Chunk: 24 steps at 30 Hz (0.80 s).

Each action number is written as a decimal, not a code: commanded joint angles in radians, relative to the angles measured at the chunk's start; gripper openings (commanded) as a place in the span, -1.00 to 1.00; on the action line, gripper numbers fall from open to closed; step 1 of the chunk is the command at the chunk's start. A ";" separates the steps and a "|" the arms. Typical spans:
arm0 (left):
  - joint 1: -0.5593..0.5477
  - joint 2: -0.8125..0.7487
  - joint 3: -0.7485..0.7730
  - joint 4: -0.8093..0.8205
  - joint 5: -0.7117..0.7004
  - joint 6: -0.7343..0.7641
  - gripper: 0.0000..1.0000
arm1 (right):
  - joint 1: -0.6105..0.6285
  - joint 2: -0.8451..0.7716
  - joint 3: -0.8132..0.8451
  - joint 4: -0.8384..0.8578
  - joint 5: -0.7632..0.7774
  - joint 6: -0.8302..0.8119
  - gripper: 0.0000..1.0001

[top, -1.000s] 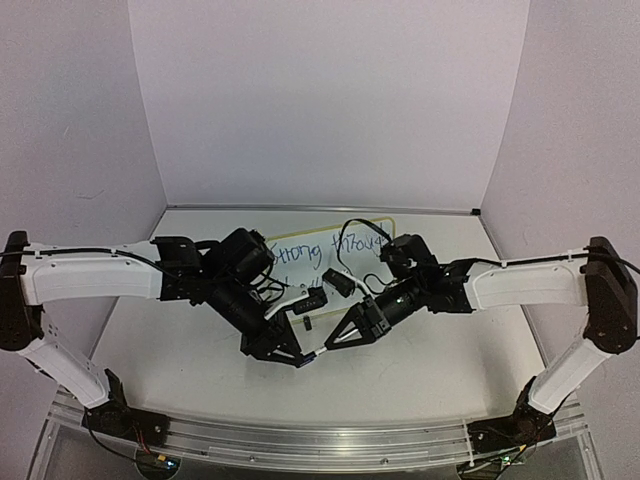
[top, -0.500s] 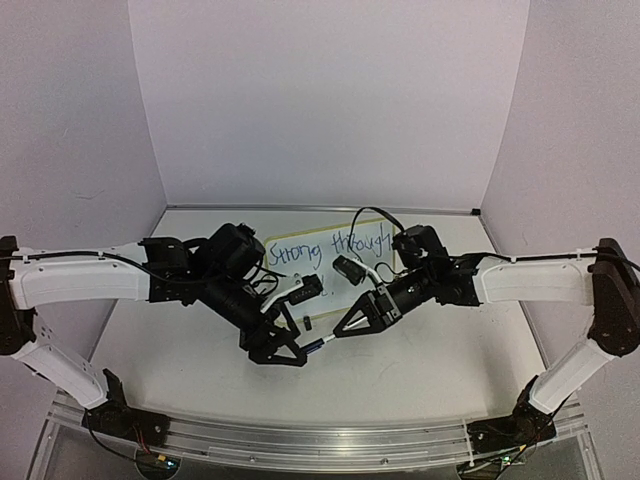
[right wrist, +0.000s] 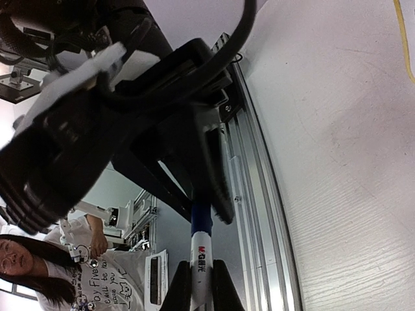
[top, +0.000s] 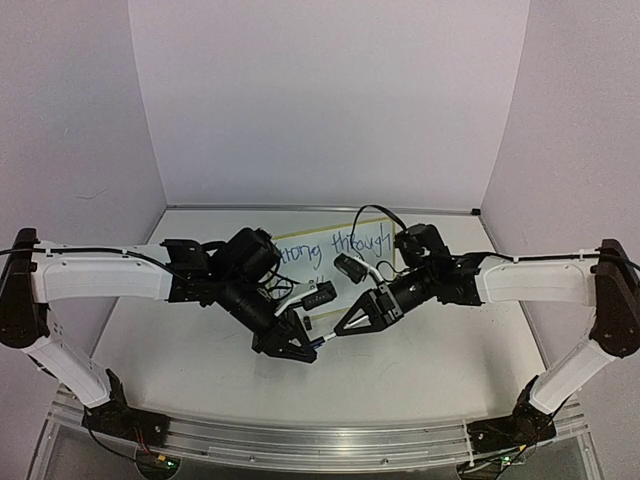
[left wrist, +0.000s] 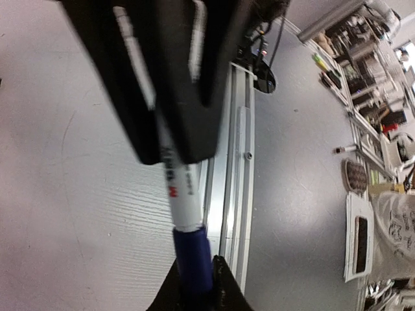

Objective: Write a sentence on the whiteboard
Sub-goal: Put down the whiteboard marker at the center of the board.

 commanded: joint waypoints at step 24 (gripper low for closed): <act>0.002 -0.036 0.049 0.311 0.099 -0.077 -1.00 | 0.135 0.059 0.048 0.086 -0.033 0.002 -1.00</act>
